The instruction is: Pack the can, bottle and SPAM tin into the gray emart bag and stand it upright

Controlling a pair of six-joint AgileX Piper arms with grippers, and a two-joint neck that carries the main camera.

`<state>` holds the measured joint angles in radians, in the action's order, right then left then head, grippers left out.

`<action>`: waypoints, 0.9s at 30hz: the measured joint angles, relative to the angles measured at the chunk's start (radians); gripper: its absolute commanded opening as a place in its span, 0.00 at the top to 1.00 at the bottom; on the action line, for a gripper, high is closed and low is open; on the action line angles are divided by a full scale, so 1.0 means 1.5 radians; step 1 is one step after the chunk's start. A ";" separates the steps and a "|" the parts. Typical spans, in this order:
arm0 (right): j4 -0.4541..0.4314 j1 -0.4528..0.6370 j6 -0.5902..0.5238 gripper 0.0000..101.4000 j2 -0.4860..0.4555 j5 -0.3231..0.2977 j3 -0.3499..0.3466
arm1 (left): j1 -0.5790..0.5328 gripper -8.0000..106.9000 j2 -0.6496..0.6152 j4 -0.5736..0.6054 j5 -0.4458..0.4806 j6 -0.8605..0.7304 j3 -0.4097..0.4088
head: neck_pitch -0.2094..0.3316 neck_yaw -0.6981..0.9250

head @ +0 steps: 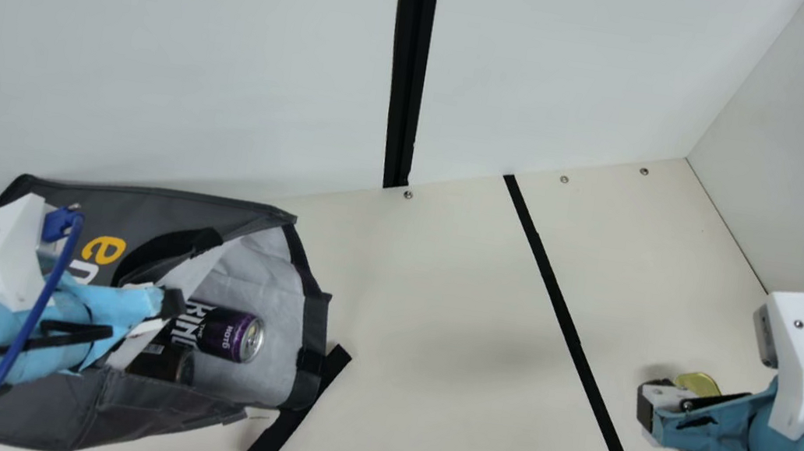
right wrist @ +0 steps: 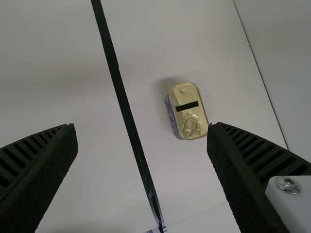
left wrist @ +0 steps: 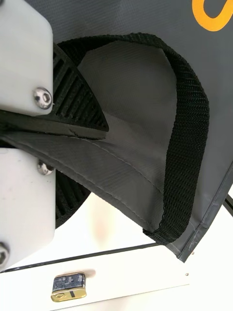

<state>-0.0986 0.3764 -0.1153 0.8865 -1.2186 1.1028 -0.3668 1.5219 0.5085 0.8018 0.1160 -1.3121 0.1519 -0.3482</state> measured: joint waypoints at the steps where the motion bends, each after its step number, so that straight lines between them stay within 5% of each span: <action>1: 0.002 0.003 -0.003 0.06 0.000 0.000 -0.004 | 0.000 1.00 0.000 0.000 0.000 0.000 0.000 | 0.000 0.001; 27: 0.082 0.165 -0.185 0.06 0.043 0.000 -0.037 | 0.000 1.00 0.000 0.000 0.000 0.000 0.000 | 0.000 0.000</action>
<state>0.0249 0.6243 -0.3925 0.9514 -1.2192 1.0474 -0.3668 1.5219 0.5085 0.8018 0.1160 -1.3121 0.1519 -0.3482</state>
